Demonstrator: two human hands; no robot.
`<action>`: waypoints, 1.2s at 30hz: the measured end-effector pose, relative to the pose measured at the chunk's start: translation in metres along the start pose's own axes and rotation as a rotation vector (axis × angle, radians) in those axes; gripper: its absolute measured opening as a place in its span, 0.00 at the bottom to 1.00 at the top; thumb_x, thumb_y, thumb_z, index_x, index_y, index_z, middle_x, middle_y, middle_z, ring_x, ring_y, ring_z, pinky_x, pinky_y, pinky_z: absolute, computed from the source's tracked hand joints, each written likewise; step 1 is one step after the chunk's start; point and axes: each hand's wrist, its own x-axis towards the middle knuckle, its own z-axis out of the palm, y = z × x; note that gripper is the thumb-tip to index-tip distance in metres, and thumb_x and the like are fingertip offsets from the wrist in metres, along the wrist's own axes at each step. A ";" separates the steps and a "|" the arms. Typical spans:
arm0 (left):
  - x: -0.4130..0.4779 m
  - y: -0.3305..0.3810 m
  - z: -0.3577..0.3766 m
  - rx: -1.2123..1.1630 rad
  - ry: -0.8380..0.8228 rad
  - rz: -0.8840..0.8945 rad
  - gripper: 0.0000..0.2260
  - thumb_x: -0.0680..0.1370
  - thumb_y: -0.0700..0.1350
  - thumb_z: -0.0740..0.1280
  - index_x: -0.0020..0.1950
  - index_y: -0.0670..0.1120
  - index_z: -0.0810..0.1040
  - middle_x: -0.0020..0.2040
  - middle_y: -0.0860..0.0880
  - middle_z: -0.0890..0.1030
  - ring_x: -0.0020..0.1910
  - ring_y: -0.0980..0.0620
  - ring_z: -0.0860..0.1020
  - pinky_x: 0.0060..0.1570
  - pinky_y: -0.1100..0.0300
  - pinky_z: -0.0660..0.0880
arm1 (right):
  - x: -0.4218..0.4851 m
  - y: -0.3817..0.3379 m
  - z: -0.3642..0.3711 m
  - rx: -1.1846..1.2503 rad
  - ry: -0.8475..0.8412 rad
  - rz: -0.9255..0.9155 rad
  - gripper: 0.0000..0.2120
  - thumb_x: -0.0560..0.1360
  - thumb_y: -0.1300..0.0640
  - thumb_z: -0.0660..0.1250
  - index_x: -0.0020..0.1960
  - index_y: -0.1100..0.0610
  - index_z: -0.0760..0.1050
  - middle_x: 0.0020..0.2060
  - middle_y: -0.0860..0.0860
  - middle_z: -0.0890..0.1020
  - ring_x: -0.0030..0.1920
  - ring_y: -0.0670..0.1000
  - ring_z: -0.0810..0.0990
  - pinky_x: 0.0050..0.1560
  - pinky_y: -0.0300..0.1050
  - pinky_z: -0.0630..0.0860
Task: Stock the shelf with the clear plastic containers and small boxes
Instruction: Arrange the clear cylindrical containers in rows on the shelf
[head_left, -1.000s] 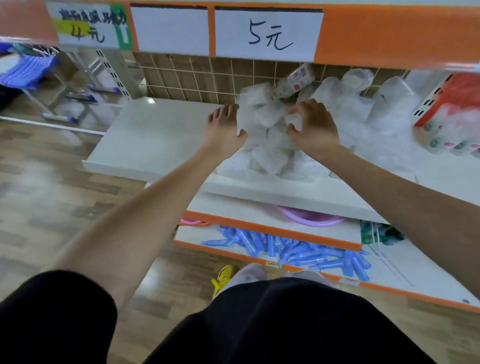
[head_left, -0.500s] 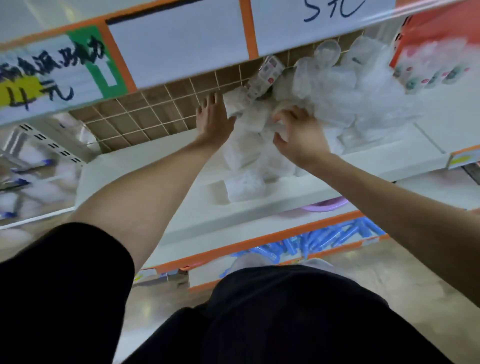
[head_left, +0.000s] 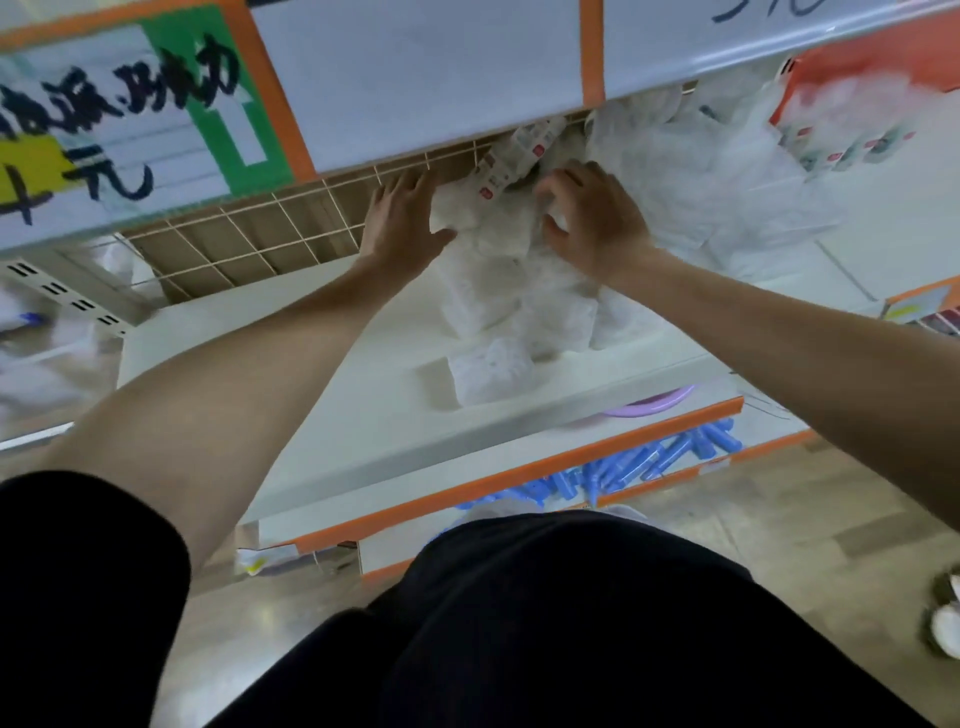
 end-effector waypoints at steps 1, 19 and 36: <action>-0.004 -0.003 -0.003 -0.007 0.006 0.011 0.27 0.73 0.50 0.73 0.69 0.43 0.72 0.66 0.44 0.75 0.66 0.43 0.70 0.66 0.52 0.63 | 0.009 0.002 -0.002 -0.028 -0.004 -0.031 0.14 0.76 0.60 0.63 0.61 0.62 0.75 0.60 0.60 0.77 0.61 0.62 0.74 0.58 0.52 0.68; -0.059 -0.009 -0.016 0.021 0.010 -0.176 0.26 0.72 0.54 0.73 0.68 0.47 0.75 0.60 0.45 0.77 0.63 0.43 0.72 0.63 0.53 0.64 | 0.095 0.025 -0.007 -0.422 -0.066 -0.339 0.21 0.78 0.55 0.62 0.68 0.64 0.71 0.65 0.63 0.74 0.67 0.65 0.69 0.69 0.61 0.62; -0.059 0.001 -0.017 -0.030 -0.023 -0.116 0.26 0.72 0.55 0.73 0.67 0.47 0.75 0.59 0.46 0.77 0.60 0.45 0.74 0.63 0.54 0.65 | 0.072 0.012 -0.009 -0.296 -0.074 -0.240 0.34 0.70 0.54 0.75 0.71 0.62 0.64 0.66 0.65 0.71 0.67 0.67 0.69 0.71 0.63 0.58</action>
